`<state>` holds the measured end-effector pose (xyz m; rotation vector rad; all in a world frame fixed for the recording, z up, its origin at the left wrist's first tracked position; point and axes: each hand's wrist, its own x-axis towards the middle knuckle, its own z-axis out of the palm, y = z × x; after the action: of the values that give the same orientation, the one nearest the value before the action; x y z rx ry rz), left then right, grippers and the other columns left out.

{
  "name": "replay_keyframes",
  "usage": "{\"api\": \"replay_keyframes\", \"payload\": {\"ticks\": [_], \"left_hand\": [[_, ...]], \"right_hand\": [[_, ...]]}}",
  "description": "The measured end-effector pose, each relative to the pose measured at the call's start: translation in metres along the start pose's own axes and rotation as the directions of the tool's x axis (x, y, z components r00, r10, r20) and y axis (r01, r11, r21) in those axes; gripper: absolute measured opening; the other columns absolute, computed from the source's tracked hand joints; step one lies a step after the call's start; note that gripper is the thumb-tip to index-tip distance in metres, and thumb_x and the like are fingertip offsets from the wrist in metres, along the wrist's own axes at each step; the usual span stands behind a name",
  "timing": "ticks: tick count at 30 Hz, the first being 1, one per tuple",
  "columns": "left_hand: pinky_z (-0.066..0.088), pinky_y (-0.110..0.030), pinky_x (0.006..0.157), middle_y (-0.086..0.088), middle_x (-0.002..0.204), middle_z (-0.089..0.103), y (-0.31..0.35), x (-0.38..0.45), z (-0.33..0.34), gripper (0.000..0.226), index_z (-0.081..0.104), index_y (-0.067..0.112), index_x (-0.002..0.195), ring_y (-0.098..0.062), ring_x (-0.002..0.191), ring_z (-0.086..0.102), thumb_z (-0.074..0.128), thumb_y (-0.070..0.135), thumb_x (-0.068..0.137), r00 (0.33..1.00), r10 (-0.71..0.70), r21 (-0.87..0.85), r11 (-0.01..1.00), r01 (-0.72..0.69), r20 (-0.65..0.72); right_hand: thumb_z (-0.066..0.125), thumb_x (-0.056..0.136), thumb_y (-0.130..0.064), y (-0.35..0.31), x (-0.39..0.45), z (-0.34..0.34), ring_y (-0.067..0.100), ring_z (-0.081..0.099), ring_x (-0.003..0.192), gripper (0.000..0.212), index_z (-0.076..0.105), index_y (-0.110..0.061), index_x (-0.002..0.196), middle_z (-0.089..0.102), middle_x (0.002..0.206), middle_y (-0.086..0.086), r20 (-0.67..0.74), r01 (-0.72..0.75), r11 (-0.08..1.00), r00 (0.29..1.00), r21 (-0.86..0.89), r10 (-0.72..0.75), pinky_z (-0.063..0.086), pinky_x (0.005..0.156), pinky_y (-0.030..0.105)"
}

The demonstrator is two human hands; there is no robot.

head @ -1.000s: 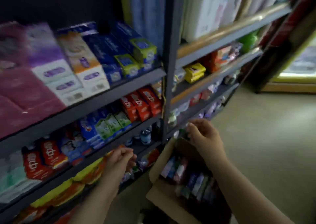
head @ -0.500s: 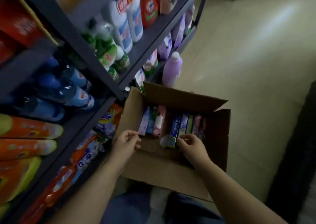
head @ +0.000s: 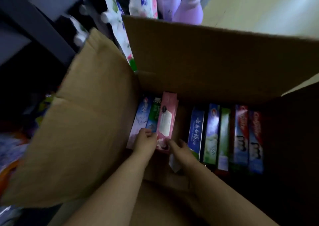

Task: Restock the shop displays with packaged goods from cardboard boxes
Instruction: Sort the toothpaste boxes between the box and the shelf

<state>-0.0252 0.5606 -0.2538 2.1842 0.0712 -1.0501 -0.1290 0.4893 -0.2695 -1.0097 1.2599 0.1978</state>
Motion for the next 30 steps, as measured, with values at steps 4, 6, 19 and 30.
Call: {"api": "replay_keyframes", "payload": {"ticks": [4, 6, 19, 30], "left_hand": [[0.049, -0.032, 0.087, -0.007, 0.118, 0.063, -0.005, 0.013, 0.016, 0.027, 0.055, 0.019, 0.122, -0.020, 0.099, 0.061, 0.045, 0.028, 0.098, 0.996, -0.025, -0.057, 0.998, 0.030, 0.088], [0.049, -0.035, 0.091, -0.007, 0.120, 0.062, -0.008, 0.015, 0.017, 0.035, 0.052, 0.018, 0.130, -0.022, 0.104, 0.061, 0.045, 0.032, 0.098, 0.993, -0.044, -0.054, 0.997, 0.050, 0.106], [0.052, -0.036, 0.090, -0.006, 0.105, 0.068, -0.017, 0.021, 0.028, 0.044, 0.064, 0.014, 0.112, -0.019, 0.094, 0.065, 0.039, 0.046, 0.098, 0.989, 0.062, 0.090, 0.993, -0.074, 0.132], [0.034, -0.026, 0.091, -0.009, 0.130, 0.057, -0.022, 0.009, 0.036, 0.057, 0.050, 0.019, 0.135, -0.024, 0.120, 0.052, 0.020, 0.052, 0.100, 0.973, -0.086, -0.034, 0.995, 0.095, 0.215]], "right_hand": [[0.084, 0.062, -0.053, 0.017, 0.030, 0.015, 0.020, 0.064, 0.104, 0.113, 0.025, -0.013, 0.149, 0.056, 0.134, 0.014, 0.178, -0.091, 0.947, 0.983, 0.307, 0.037, 0.057, 0.083, 0.029], [0.086, 0.043, -0.064, 0.033, 0.048, 0.020, 0.024, 0.065, 0.110, 0.120, 0.038, -0.018, 0.144, 0.064, 0.125, 0.011, 0.215, -0.082, 0.941, 0.977, 0.328, 0.011, 0.048, 0.100, 0.045], [0.057, 0.085, -0.050, 0.038, 0.054, 0.022, 0.023, 0.068, 0.103, 0.054, 0.061, -0.014, 0.124, 0.071, 0.109, 0.014, 0.212, -0.071, 0.880, 0.977, 0.469, -0.034, 0.053, 0.086, 0.036], [0.064, 0.086, -0.040, 0.039, 0.052, 0.016, 0.027, 0.068, 0.103, 0.048, 0.058, -0.013, 0.126, 0.071, 0.110, 0.013, 0.064, 0.004, 0.876, 0.997, 0.483, -0.039, 0.050, 0.097, 0.046]]}}
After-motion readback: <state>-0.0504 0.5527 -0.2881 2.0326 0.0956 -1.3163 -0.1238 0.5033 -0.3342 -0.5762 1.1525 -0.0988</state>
